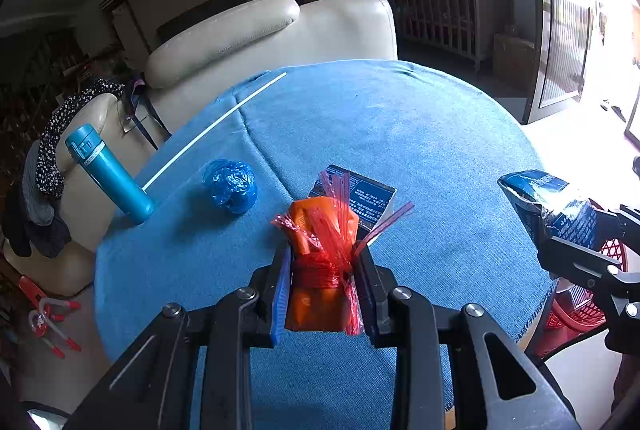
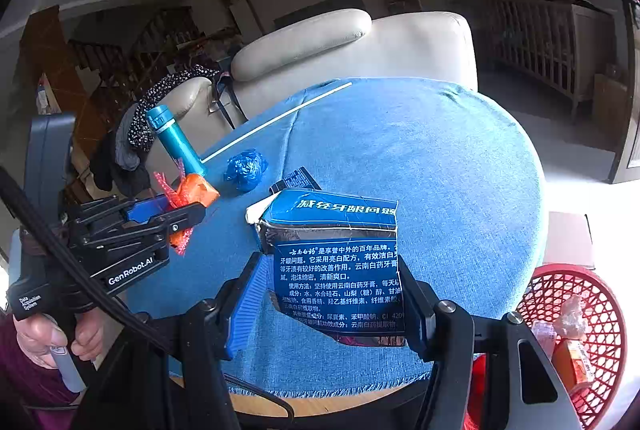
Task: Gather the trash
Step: 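Hold the orange candy and blue carton raised above the table, then carry the orange candy and blue carton toward the red wastebasket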
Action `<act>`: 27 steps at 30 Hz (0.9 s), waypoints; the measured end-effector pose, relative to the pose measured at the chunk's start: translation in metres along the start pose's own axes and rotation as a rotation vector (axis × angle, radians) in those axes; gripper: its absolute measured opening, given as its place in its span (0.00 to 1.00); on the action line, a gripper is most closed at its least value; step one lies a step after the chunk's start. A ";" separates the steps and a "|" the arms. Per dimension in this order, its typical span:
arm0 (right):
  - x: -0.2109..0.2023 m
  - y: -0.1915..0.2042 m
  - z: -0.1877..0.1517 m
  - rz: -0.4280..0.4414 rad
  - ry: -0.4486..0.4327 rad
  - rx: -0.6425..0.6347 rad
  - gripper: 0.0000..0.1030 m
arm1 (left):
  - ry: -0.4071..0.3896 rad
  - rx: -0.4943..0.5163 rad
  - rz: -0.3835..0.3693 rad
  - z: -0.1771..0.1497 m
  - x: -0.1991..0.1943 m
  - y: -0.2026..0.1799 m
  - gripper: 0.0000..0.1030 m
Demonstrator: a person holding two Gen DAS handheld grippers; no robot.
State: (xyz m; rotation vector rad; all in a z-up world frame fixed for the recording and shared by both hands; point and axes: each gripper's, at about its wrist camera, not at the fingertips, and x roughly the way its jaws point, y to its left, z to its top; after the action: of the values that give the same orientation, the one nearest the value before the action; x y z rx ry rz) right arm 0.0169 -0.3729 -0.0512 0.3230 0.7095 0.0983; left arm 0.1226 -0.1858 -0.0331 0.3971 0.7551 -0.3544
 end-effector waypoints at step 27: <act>-0.003 -0.001 -0.002 0.006 -0.001 0.011 0.62 | 0.007 0.019 -0.002 0.000 0.001 -0.004 0.31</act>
State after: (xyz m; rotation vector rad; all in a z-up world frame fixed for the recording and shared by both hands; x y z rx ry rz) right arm 0.0135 -0.3737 -0.0514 0.3358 0.7084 0.0995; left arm 0.1213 -0.1898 -0.0349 0.4157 0.7591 -0.3620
